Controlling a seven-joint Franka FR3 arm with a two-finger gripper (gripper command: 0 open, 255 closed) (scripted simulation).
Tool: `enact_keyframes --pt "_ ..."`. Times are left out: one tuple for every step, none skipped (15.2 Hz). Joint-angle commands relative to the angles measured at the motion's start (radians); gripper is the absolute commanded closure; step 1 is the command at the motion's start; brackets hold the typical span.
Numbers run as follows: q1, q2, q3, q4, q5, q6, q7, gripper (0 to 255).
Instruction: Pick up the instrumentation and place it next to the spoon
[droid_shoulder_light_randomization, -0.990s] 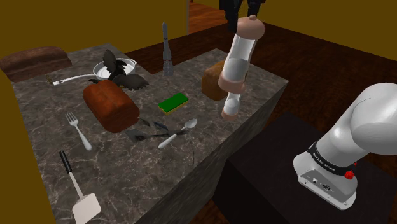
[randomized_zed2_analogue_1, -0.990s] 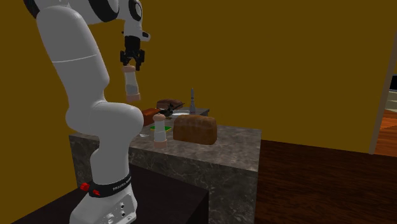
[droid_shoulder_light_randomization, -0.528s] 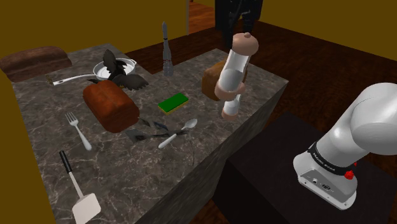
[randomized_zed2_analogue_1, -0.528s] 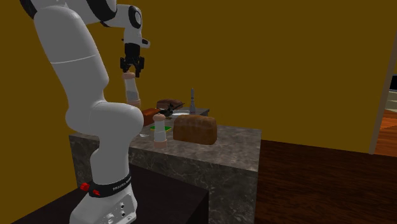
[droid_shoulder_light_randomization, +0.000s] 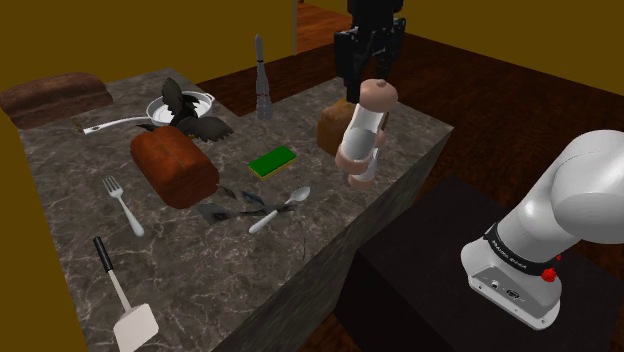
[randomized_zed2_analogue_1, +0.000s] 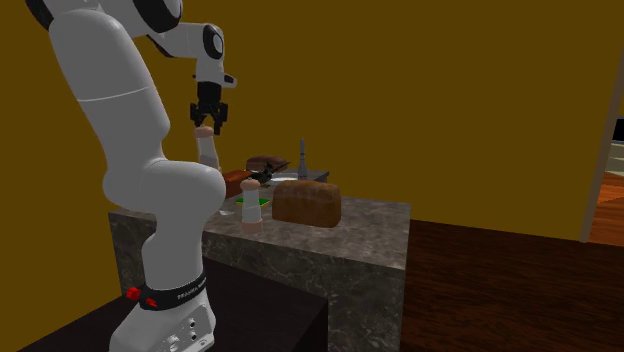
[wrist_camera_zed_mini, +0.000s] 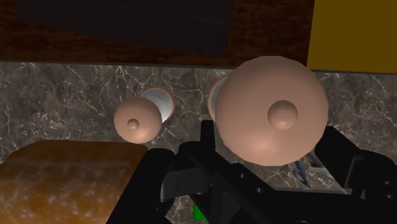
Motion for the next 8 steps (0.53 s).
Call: enact_keyframes --pt "0.001 -0.001 0.003 -0.028 0.002 0.027 -0.002 255" --pt "0.002 -0.002 0.004 -0.042 0.002 0.041 -0.003 255" --pt "0.002 -0.003 0.005 -0.056 0.003 0.054 -0.004 255" --pt "0.003 -0.004 0.006 -0.070 0.004 0.067 -0.005 255" --pt "0.003 -0.004 0.007 -0.084 0.005 0.080 -0.006 255" --pt "0.004 -0.005 0.008 -0.098 0.006 0.094 -0.007 255" --pt "0.004 -0.005 0.009 -0.111 0.007 0.107 -0.008 255" --pt "0.005 -0.004 0.011 -0.124 0.007 0.120 -0.009 255"
